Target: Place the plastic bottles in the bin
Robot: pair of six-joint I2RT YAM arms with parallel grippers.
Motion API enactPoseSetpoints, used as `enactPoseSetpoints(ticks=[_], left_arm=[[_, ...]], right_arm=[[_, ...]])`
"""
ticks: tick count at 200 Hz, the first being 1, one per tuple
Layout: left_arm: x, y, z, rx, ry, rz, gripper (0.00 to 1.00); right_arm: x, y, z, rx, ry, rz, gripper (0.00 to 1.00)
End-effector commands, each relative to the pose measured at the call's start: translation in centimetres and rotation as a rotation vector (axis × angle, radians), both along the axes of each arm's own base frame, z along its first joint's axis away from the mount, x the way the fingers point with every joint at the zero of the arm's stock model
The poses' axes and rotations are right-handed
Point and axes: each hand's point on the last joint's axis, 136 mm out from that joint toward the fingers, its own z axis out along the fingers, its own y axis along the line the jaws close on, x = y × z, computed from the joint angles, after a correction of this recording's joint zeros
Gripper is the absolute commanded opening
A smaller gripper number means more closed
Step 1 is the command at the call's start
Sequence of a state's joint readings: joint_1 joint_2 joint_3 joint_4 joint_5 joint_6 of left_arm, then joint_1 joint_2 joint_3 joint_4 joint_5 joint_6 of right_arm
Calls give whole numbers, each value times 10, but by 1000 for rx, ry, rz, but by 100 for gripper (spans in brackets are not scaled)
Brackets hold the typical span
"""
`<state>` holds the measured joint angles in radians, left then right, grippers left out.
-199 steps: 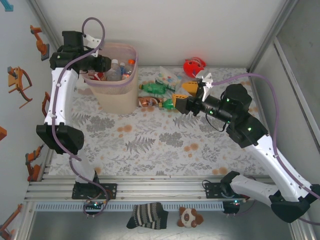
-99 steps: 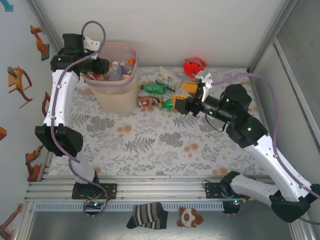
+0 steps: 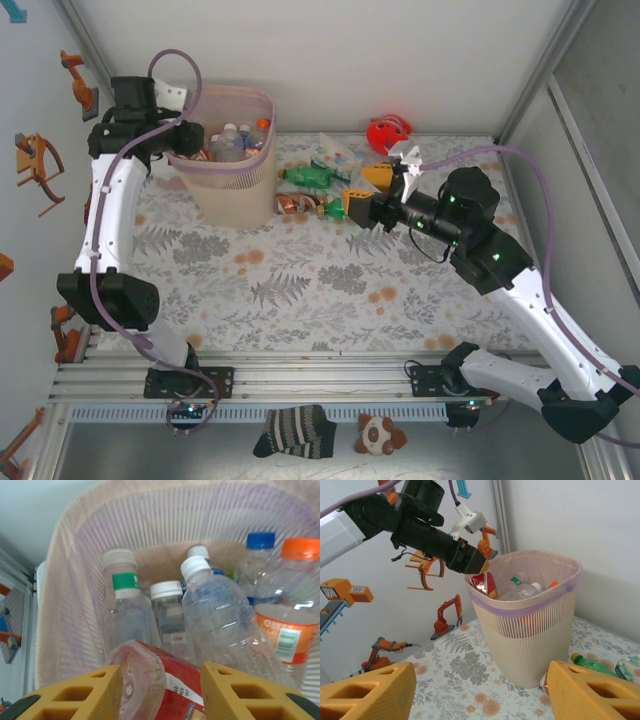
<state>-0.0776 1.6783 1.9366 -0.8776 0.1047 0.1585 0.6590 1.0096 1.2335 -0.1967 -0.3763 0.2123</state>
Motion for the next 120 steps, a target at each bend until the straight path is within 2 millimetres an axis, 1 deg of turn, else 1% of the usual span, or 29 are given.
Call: enactPoseSetpoints(ticks=[1,17,30,43,83,120], left_arm=[[-2,-4,-31,-25,109,-18,42],[-3,-16,-41,-75,149,-66,39],[-4,-25,-49,-115,180,-98,35],[-4,-31,-59,-133,212,-118,31],[-3,-36,-92,-137,310,-143,25],[0,-38,-116,-141,376,-153,24]], right_arm=[[-7,3,18,32,-41,26,69],[-7,2,18,32,-39,24,69],[-7,2,18,31,-41,25,69],[-7,2,17,31,-41,22,69],[-6,2,14,26,-35,20,69],[-5,2,13,25,-35,16,69]])
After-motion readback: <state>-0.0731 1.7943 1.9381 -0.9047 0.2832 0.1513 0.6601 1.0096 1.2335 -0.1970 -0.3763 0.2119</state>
